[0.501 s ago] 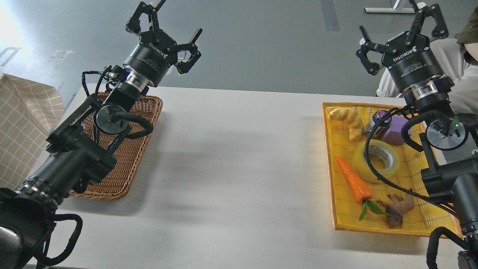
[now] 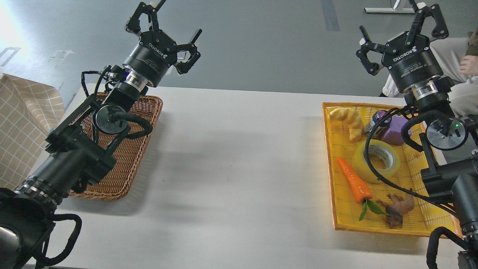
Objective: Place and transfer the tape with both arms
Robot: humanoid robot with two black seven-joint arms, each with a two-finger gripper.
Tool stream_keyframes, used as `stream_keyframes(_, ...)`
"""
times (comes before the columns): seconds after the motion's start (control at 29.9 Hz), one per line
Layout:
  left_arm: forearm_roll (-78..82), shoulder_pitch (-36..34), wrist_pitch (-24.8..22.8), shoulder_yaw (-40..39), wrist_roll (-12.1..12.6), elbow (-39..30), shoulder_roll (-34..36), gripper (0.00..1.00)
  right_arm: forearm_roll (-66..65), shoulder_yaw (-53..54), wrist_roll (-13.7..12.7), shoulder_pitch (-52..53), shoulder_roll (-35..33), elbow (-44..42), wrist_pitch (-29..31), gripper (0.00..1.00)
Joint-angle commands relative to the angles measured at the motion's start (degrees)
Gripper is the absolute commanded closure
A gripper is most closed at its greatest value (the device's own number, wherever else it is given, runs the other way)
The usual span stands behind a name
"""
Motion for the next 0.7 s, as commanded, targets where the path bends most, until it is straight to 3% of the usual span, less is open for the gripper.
stream_keyframes(0.0,0.0,-0.1,0.0,0.0,-0.1,0.0,0.0,0.02,0.0,0.0,0.0,0.0,0.0,0.0,0.0,0.0)
stream_keyframes(0.67,0.1,-0.2,0.0,0.0,0.0,0.0,0.2,0.02,0.0,0.1,0.4,0.0,-0.4,0.4,0.0,0.0)
